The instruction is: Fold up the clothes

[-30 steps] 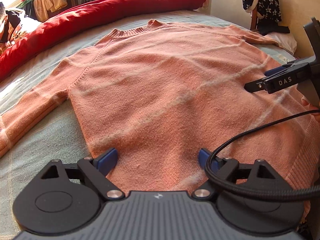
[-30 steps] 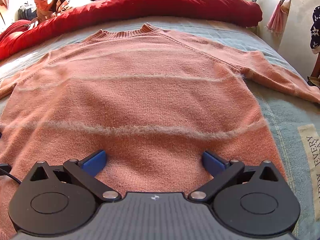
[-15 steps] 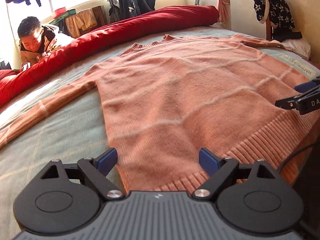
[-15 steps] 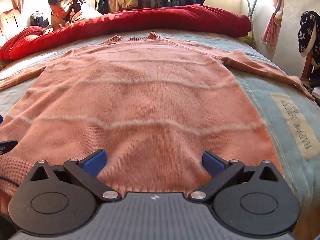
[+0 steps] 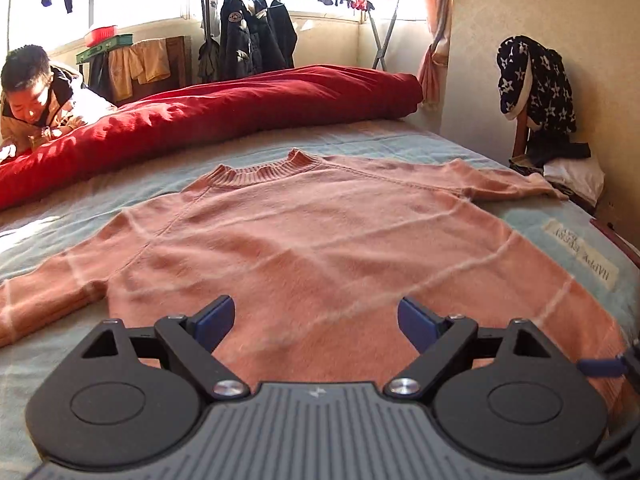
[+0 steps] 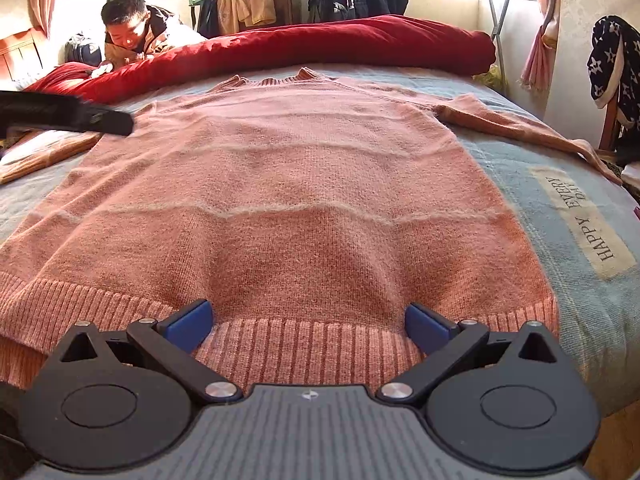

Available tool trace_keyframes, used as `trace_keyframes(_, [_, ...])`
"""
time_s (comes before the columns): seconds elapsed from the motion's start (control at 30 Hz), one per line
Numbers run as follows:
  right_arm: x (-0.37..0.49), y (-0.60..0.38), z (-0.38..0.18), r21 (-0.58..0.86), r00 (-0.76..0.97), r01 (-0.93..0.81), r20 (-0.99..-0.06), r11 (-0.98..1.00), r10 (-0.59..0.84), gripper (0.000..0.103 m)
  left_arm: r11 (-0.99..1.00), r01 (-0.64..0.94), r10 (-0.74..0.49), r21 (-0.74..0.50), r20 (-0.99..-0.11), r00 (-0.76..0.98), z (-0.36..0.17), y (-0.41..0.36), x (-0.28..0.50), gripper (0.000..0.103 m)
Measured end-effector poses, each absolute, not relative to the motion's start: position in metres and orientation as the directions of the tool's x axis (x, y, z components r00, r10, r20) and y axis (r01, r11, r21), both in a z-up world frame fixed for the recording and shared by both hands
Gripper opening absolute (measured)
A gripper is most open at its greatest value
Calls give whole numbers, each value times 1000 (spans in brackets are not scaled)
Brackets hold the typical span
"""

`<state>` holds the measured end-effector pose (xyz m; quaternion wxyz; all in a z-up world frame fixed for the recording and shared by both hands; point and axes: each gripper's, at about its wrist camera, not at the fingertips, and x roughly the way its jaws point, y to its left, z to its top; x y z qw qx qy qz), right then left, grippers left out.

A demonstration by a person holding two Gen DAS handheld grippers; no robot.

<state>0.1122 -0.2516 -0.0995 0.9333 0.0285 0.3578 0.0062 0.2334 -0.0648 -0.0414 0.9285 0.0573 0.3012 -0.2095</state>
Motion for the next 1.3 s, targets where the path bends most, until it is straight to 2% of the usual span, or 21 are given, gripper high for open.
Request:
trace_keyframes(0.1, [113,-254,-100,66,745,-8,-665,998,50,103,876,481,-406,-33,-590,698,-51,-99,279,88])
trace_keyframes(0.2, [116,-256,-100,72,743,-24,-666,997,66,103,850,514,-464,-113,-623,630,-65,-112,306,89])
trace_keyframes(0.3, [119,-259,-100,85,734,-44,-673,995,89,103,877,454,-411,-159,-738,535,-93,-100,310,88])
trace_keyframes(0.4, [117,-265,-100,103,733,-78,-669,992,127,103,871,456,-438,-183,-711,550,-100,-68,273,89])
trace_keyframes(0.53, [112,-273,-102,120,740,-131,-649,984,178,103,868,455,-443,-201,-729,522,-89,-32,245,89])
trace_keyframes(0.77, [113,-272,-102,113,739,-143,-649,983,182,103,909,381,-388,-170,-678,624,-60,-27,310,89])
trace_keyframes(0.9, [111,-274,-102,108,739,-158,-646,982,190,103,938,291,-333,-188,-717,612,-88,-21,339,88])
trace_keyframes(1.0, [109,-276,-102,112,737,-176,-644,978,206,103,936,314,-333,-159,-691,642,-97,-5,316,89])
trace_keyframes(1.07, [109,-278,-102,117,738,-182,-640,976,214,103,946,308,-287,-100,-699,655,-98,9,290,89])
trace_keyframes(1.2, [108,-276,-104,108,745,-184,-633,977,211,103,947,309,-284,-93,-693,662,-97,40,232,89])
trace_keyframes(1.3, [107,-276,-104,105,747,-182,-631,978,207,103,956,294,-198,-12,-765,612,-88,37,207,94])
